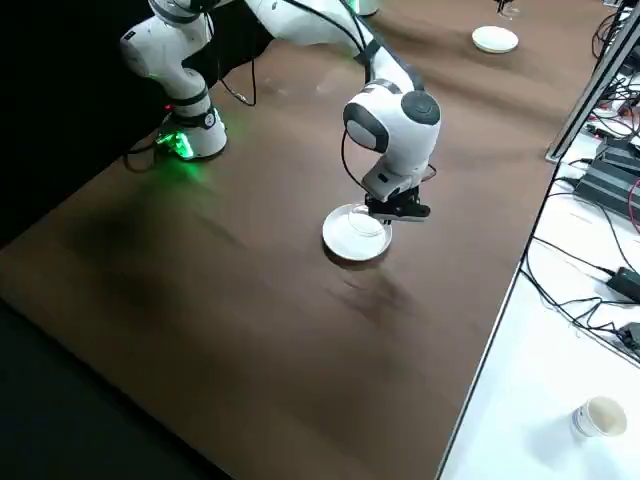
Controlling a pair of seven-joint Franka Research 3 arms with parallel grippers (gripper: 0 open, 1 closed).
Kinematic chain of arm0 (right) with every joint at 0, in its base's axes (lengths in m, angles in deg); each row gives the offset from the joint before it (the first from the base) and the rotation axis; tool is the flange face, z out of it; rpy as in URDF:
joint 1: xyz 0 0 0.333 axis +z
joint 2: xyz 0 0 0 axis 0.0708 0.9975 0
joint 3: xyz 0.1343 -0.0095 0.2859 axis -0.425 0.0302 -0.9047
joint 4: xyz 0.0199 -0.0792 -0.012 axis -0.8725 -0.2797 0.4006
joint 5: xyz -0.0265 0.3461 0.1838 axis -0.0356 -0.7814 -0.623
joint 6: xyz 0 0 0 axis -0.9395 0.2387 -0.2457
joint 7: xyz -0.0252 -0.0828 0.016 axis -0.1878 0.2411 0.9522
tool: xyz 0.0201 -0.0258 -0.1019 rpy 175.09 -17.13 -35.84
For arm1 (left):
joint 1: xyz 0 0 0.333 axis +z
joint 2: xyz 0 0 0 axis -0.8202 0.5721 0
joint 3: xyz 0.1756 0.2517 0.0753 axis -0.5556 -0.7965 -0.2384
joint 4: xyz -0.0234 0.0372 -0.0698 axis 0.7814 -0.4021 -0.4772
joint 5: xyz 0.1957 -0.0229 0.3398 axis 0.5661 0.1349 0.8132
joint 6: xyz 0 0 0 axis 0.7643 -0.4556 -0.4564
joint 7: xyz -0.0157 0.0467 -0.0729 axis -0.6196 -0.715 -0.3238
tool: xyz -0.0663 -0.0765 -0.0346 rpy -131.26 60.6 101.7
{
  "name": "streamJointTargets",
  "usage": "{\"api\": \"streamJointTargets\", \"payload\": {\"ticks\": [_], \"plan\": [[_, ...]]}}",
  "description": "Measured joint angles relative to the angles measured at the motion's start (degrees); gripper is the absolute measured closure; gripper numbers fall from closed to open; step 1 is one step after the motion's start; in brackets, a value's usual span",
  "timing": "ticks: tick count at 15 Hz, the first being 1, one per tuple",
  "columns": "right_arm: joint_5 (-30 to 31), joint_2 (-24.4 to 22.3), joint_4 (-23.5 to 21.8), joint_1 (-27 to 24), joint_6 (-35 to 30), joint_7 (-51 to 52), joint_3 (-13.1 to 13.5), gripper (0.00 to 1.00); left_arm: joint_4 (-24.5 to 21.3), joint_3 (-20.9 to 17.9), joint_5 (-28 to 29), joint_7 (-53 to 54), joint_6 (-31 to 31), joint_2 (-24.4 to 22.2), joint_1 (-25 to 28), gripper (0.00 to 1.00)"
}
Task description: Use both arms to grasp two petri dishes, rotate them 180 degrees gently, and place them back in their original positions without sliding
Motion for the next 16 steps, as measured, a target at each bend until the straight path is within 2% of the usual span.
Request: {"api": "streamJointTargets", "payload": {"ticks": [3, 7, 16], "plan": [[0.00, 0.00, 0.47, -0.13, -2.05, 3.90, 0.01, 0.96, 0.89, -0.01, 0.00, -14.15, -0.20, -0.22, 0.05, 0.96], [-0.02, -0.02, 1.80, -0.27, -5.82, 9.50, 0.02, 0.96, 2.25, 0.01, -0.01, -41.16, -0.50, 0.35, 0.12, 0.96], [0.01, -0.03, 4.18, -0.46, -7.76, 27.48, 0.02, 0.96, 4.12, 1.29, -0.01, -86.00, -1.58, 1.21, -0.60, 0.96]]}}
